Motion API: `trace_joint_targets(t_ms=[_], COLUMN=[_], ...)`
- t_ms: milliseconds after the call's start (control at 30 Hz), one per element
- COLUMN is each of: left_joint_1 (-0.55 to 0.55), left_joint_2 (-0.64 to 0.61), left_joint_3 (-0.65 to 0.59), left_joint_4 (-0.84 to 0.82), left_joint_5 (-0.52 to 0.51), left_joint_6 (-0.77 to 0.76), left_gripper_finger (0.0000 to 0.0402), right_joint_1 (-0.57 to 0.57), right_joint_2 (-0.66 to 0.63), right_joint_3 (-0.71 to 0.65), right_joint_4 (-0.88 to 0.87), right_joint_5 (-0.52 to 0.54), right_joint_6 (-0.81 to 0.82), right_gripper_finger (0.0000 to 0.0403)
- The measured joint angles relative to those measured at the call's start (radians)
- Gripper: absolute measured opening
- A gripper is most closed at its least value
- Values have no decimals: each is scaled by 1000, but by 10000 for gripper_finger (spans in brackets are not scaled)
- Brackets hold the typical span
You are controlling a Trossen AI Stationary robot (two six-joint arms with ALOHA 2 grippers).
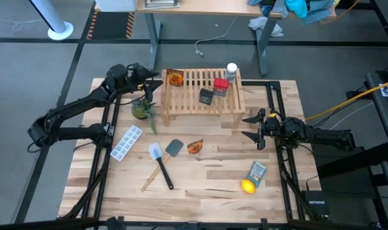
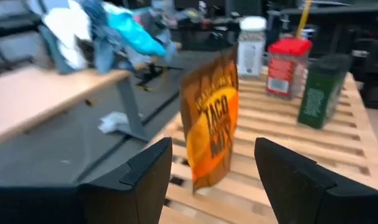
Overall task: Shelf spices
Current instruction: Remove the orange seasoning pack from the shelf
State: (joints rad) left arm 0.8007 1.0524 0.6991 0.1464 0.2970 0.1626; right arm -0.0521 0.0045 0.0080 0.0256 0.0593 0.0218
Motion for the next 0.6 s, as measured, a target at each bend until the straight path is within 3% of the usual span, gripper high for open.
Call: trace_joint_targets(t_ms=[167,600], left_joint_1=[35,40], left_joint_2=[83,258], left_joint_3=[-1,-1], left_joint_4=[30,303], left_joint_5=[47,179], left_joint_6=[9,-39], left_gripper_finger=[221,221], right_joint_1=[0,0], right_joint_2=[0,0], right_joint_3=[0,0], right_joint_4=[0,0], right_joint_5=[0,0], right_joint_6=[0,0], right_gripper_finger=[277,277])
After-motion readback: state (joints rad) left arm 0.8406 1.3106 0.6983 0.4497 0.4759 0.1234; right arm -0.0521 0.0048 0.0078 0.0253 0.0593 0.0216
